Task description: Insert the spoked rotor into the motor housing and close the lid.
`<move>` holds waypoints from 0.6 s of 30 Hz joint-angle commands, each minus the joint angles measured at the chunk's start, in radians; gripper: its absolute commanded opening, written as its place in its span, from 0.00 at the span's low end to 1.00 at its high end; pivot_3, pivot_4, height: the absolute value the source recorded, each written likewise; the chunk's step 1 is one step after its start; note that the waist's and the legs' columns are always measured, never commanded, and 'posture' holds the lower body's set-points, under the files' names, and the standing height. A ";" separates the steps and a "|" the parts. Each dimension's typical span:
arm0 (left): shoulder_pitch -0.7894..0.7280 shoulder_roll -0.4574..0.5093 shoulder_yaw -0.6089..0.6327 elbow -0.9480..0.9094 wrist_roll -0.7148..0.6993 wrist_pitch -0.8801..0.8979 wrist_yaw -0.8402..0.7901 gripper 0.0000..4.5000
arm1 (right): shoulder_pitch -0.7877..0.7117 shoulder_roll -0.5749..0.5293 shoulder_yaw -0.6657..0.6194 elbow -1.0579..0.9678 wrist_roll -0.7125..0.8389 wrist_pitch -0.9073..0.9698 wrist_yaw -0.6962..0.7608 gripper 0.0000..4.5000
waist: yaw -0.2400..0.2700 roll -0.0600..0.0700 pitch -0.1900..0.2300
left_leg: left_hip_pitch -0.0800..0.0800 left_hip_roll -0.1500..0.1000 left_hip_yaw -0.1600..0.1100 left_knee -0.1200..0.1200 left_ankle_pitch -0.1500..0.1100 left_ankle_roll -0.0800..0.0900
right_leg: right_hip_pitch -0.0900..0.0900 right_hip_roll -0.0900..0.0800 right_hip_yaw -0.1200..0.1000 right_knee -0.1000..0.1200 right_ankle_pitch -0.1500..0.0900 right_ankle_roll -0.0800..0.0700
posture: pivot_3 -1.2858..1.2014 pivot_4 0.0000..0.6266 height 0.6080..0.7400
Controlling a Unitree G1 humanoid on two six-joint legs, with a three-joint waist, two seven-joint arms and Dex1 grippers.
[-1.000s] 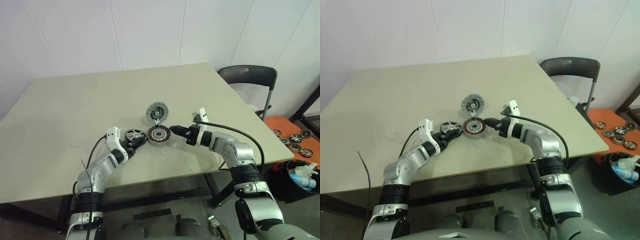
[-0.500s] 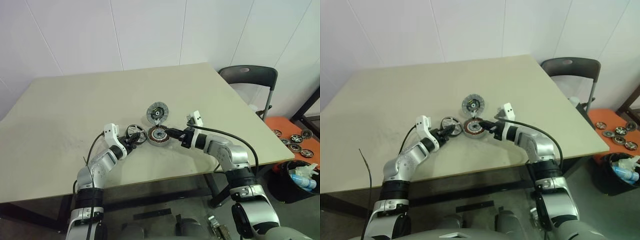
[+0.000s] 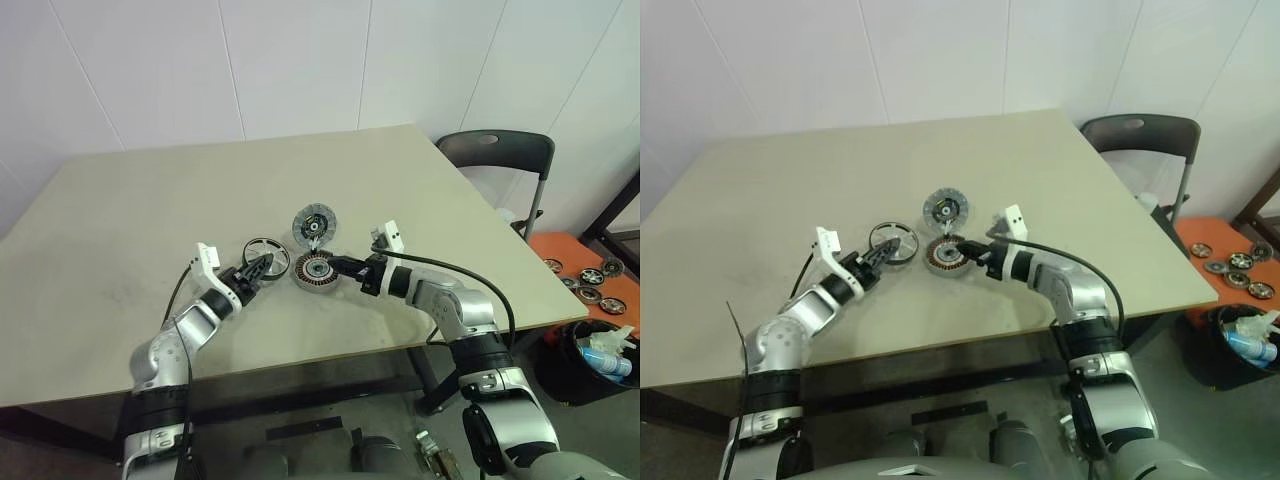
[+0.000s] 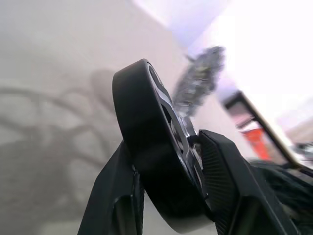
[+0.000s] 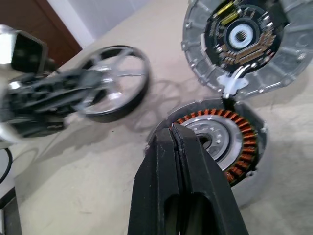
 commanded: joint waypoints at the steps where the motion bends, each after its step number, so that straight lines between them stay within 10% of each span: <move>1: 0.015 0.029 0.006 -0.087 -0.075 0.044 -0.034 0.30 | -0.044 -0.003 -0.027 0.004 0.003 -0.030 -0.005 0.00 | 0.001 0.000 0.000 | 0.000 0.000 0.000 0.000 0.000 0.000 | 0.000 0.000 0.000 0.000 0.000 0.000 | 0.52 0.00 1.00; 18: -0.149 -0.017 -0.111 0.131 -0.026 0.018 -0.103 0.30 | -0.061 -0.021 -0.085 0.024 0.029 -0.075 -0.033 0.00 | 0.002 0.000 0.000 | 0.000 0.000 0.001 0.000 0.000 0.000 | 0.000 0.000 0.000 -0.001 0.000 0.000 | 0.52 0.00 1.00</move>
